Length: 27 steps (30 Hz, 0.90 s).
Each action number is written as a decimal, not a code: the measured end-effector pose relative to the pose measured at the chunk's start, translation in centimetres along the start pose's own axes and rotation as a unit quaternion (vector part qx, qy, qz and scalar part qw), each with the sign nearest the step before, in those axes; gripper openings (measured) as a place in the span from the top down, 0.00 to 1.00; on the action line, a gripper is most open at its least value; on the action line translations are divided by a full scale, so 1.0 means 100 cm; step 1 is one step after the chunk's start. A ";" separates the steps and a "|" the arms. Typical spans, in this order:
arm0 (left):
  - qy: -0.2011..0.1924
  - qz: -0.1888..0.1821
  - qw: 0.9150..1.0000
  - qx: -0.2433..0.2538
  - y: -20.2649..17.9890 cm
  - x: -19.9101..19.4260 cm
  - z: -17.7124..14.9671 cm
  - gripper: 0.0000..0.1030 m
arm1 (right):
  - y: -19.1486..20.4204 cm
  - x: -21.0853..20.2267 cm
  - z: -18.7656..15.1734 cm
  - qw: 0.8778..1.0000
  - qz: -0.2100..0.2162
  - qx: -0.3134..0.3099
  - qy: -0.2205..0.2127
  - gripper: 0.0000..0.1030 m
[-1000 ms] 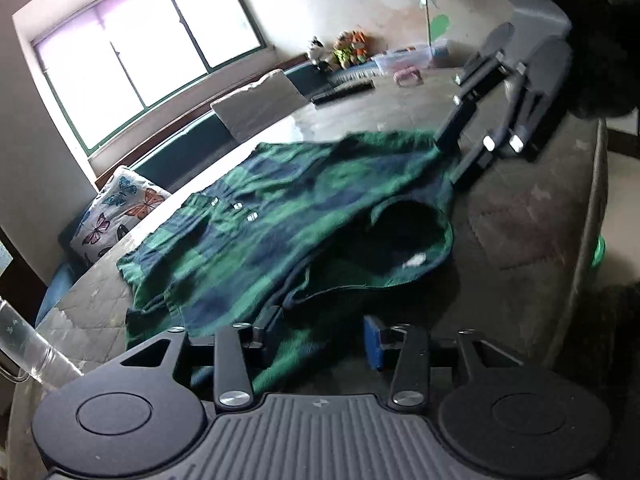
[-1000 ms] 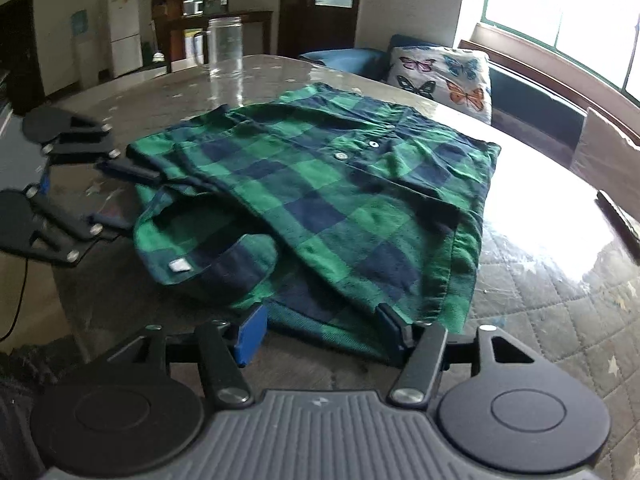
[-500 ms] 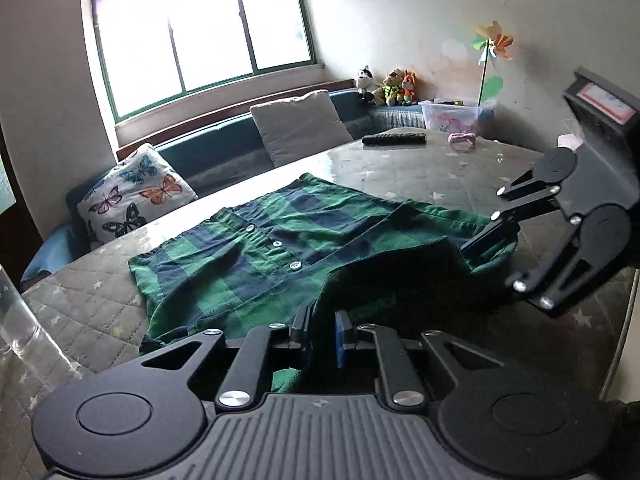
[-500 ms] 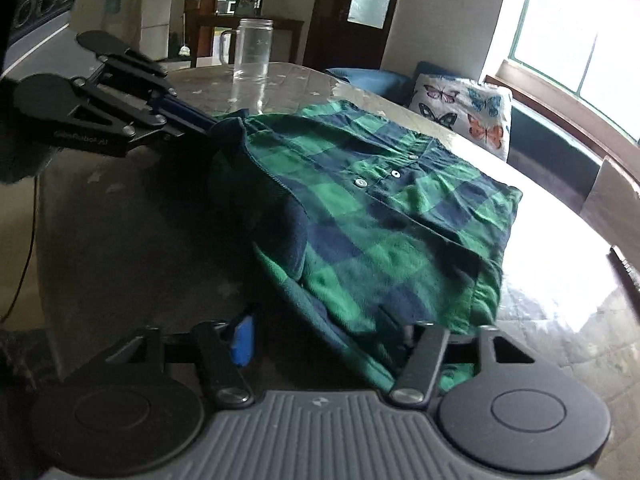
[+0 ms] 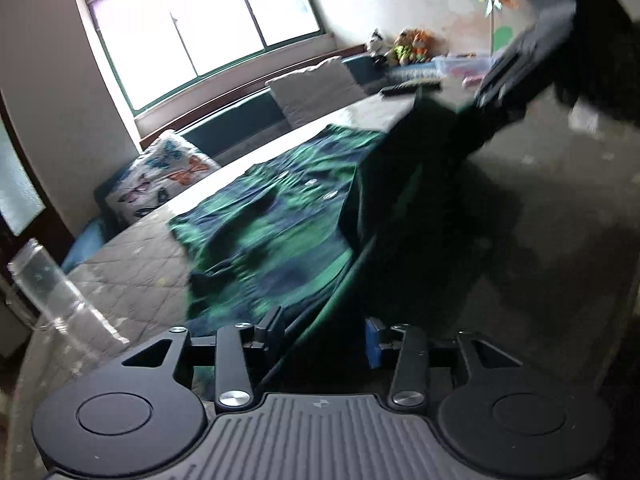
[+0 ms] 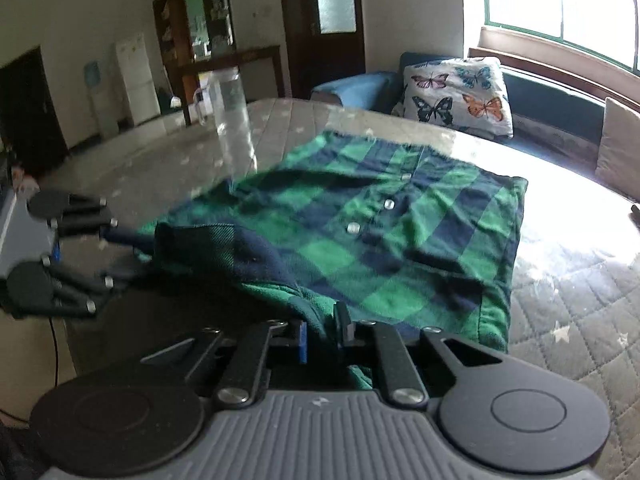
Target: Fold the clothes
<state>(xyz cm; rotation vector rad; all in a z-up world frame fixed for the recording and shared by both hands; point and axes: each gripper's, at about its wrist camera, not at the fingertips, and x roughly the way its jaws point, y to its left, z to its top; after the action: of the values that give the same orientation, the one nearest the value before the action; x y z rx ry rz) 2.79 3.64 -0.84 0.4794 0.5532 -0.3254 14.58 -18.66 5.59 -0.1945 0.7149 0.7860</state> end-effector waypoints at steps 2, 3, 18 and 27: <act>0.003 0.021 1.000 0.011 0.003 0.002 -0.004 0.57 | 0.001 -0.001 0.002 1.000 -0.003 -0.002 -0.004 0.89; 0.005 0.030 0.999 0.016 0.005 0.003 -0.006 0.57 | 0.001 -0.001 0.003 1.000 -0.005 -0.003 -0.006 0.90; -0.028 0.041 0.999 0.017 0.014 -0.039 -0.003 0.93 | 0.021 -0.040 -0.008 0.999 -0.008 -0.007 -0.043 0.95; -0.072 0.035 0.997 0.000 0.002 -0.143 0.000 0.93 | 0.064 -0.120 -0.027 0.998 0.033 -0.023 -0.058 0.95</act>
<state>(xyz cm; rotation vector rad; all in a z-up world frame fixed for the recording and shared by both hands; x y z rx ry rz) -8.66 6.22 7.37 0.4708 0.3959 -0.2895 2.79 -22.23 12.06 -0.1666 0.5964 0.8706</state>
